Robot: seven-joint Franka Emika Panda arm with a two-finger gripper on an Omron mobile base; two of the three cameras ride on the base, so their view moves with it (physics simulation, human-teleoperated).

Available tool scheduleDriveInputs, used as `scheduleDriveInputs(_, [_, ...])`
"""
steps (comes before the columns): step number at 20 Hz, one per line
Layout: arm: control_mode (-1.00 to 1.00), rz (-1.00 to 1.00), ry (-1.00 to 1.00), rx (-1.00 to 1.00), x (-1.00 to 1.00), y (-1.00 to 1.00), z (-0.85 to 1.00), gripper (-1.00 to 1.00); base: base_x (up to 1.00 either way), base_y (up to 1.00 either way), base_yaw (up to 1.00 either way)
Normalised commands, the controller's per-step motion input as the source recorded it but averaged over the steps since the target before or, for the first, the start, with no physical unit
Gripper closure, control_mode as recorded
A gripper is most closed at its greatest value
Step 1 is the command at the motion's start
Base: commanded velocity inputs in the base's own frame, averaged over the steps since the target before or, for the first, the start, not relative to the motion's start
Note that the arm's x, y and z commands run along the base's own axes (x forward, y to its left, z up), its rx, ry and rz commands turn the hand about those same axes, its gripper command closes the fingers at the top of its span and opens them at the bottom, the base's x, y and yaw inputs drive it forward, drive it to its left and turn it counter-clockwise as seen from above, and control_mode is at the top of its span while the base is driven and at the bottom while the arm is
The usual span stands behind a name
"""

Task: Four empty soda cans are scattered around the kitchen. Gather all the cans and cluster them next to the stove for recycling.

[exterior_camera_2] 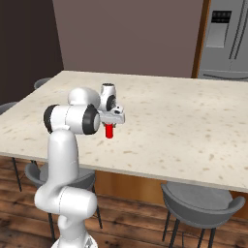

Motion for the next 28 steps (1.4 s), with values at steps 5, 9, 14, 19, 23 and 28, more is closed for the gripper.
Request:
scheduleDriveInputs(5, [-1.00,0.00,0.00,0.00,0.00,0.00,0.09,1.00,0.00,0.00,0.00])
scheduleDriveInputs(9, [-1.00,0.00,0.00,0.00,-0.04,0.00,0.28,1.00,0.00,0.00,0.00])
scheduleDriveInputs(14, [-1.00,-0.02,0.00,0.00,-0.09,-0.10,0.51,1.00,0.00,0.00,0.00])
scheduleDriveInputs(19, [-1.00,-0.03,0.00,0.00,-0.21,-0.13,0.63,1.00,0.00,0.00,0.00])
scheduleDriveInputs(23, [-1.00,-0.01,0.00,0.00,-0.44,-0.02,0.48,1.00,0.00,0.00,0.00])
scheduleDriveInputs(28, [-1.00,0.00,0.00,0.00,-0.64,0.00,0.32,1.00,0.00,0.00,0.00])
